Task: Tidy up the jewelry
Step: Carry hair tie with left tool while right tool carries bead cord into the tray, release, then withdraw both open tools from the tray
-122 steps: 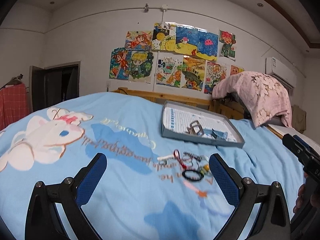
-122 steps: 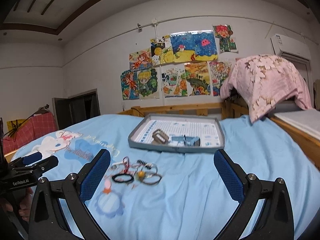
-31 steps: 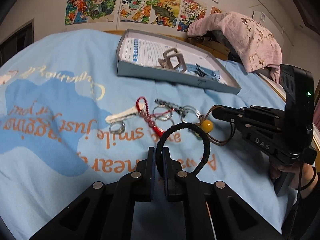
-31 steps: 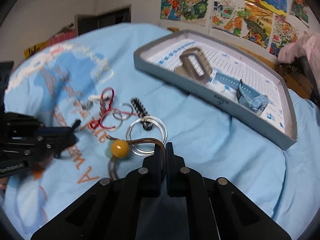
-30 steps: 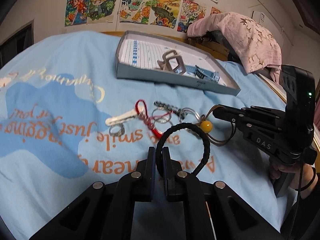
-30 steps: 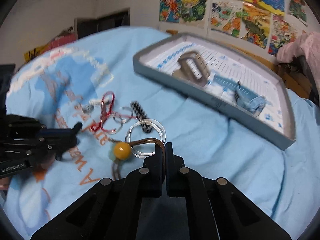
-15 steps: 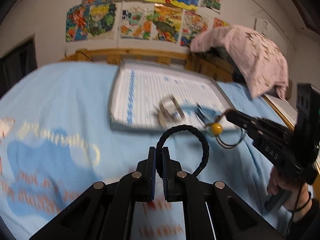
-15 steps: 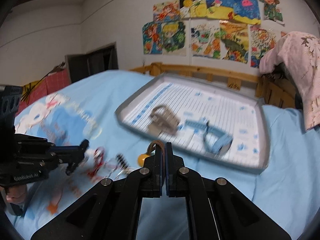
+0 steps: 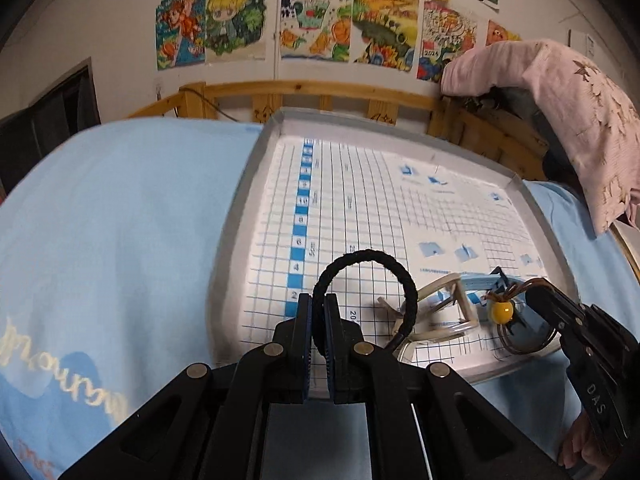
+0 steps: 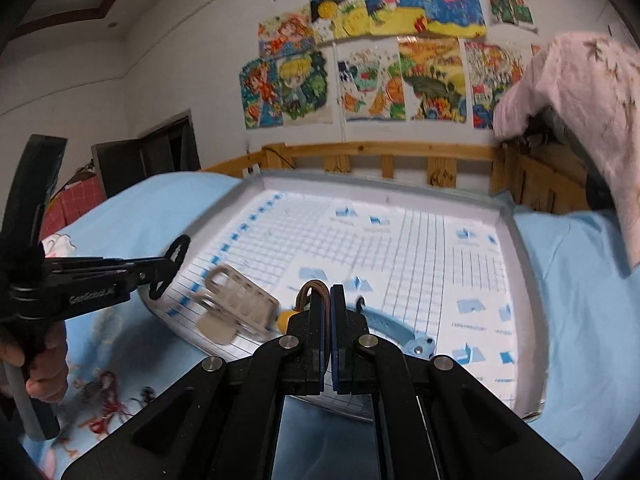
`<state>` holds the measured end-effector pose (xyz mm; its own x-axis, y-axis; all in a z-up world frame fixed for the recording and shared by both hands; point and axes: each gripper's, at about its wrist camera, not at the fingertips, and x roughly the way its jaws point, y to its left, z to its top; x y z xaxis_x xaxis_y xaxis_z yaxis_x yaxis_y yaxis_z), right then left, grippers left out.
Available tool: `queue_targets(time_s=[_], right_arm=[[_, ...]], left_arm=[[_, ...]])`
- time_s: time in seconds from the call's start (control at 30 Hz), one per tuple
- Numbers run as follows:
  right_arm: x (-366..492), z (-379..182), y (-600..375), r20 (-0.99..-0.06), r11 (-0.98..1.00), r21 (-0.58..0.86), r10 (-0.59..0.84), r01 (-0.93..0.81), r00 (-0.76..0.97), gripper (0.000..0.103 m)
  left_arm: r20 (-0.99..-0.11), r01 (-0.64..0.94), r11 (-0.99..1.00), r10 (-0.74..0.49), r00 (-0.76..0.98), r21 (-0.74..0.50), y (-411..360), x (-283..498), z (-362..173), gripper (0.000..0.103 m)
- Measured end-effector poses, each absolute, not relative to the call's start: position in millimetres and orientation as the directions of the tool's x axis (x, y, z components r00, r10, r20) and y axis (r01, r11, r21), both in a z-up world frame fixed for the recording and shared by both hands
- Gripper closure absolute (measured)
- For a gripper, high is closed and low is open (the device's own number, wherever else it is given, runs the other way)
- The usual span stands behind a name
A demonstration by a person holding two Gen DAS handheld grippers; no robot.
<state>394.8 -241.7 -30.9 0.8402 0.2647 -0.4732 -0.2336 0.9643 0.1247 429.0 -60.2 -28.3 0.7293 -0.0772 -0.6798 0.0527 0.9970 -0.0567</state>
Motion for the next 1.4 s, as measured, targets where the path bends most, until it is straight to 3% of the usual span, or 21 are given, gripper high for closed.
queue_targets(time_s=[0.17, 0.23, 0.27, 0.33, 0.4, 0.43, 0.57, 0.67, 0.77, 0.87, 0.97, 1.07, 1.2, 1.3, 1.4], right_arm=[[403, -42, -244, -0.508, 0.966, 0.152, 0.258, -0.209, 0.822, 0.1], [405, -42, -243, -0.516, 0.969, 0.145, 0.247, -0.201, 0.82, 0.099], [403, -42, -244, -0.518, 0.97, 0.14, 0.242, -0.197, 0.82, 0.098], [402, -43, -243, -0.526, 0.973, 0.13, 0.23, -0.19, 0.819, 0.091], [400, -43, -242, -0.533, 0.975, 0.123, 0.222, -0.185, 0.816, 0.073], [399, -42, -242, -0.532, 0.976, 0.121, 0.219, -0.183, 0.818, 0.065], [391, -37, -244, -0.528, 0.978, 0.107, 0.206, -0.176, 0.824, 0.065], [385, -33, -247, -0.532, 0.981, 0.099, 0.193, -0.166, 0.825, 0.063], [376, -29, -251, -0.538, 0.981, 0.114, 0.193, -0.156, 0.821, 0.046], [370, -24, -254, -0.556, 0.98, 0.129, 0.2, -0.154, 0.806, 0.046], [354, -18, -255, -0.546, 0.98, 0.129, 0.199, -0.153, 0.814, 0.044], [329, -4, -256, -0.481, 0.98, 0.125, 0.195, -0.153, 0.855, 0.03], [294, 13, -259, -0.388, 0.975, 0.162, 0.206, -0.153, 0.898, 0.027], [262, 24, -257, -0.314, 0.972, 0.18, 0.205, -0.154, 0.927, 0.01], [233, 32, -254, -0.255, 0.974, 0.172, 0.191, -0.15, 0.948, 0.007]], left_arm=[[-0.705, 0.033, 0.998, -0.065, 0.706, -0.059, -61, 430, -42, 0.097], [-0.697, 0.039, 0.997, -0.07, 0.714, -0.06, -62, 426, -42, 0.091], [-0.693, 0.04, 0.997, -0.073, 0.717, -0.064, -61, 424, -41, 0.085], [-0.671, 0.045, 0.996, -0.082, 0.737, -0.073, -59, 418, -37, 0.043], [-0.621, 0.029, 0.998, -0.058, 0.781, -0.056, -58, 408, -31, 0.03], [-0.606, 0.026, 0.998, -0.051, 0.794, -0.049, -58, 404, -28, 0.03], [-0.59, 0.029, 0.997, -0.063, 0.805, -0.067, -54, 390, -18, 0.029], [-0.571, 0.019, 0.997, -0.057, 0.819, -0.072, -50, 377, -12, 0.018], [-0.562, 0.009, 0.999, -0.036, 0.826, -0.051, -48, 360, -7, 0.015], [-0.555, 0.006, 0.999, -0.034, 0.831, -0.052, -45, 345, -4, 0.013], [-0.522, -0.001, 0.997, -0.041, 0.852, -0.08, -39, 324, 3, 0.004], [-0.477, -0.003, 0.992, -0.058, 0.877, -0.126, -31, 300, 12, 0.001], [-0.411, -0.013, 0.985, -0.06, 0.91, -0.173, -21, 262, 26, 0.0], [-0.364, -0.018, 0.981, -0.054, 0.93, -0.191, -13, 232, 35, 0.0], [-0.328, -0.018, 0.983, -0.044, 0.944, -0.184, -9, 204, 42, 0.0]])
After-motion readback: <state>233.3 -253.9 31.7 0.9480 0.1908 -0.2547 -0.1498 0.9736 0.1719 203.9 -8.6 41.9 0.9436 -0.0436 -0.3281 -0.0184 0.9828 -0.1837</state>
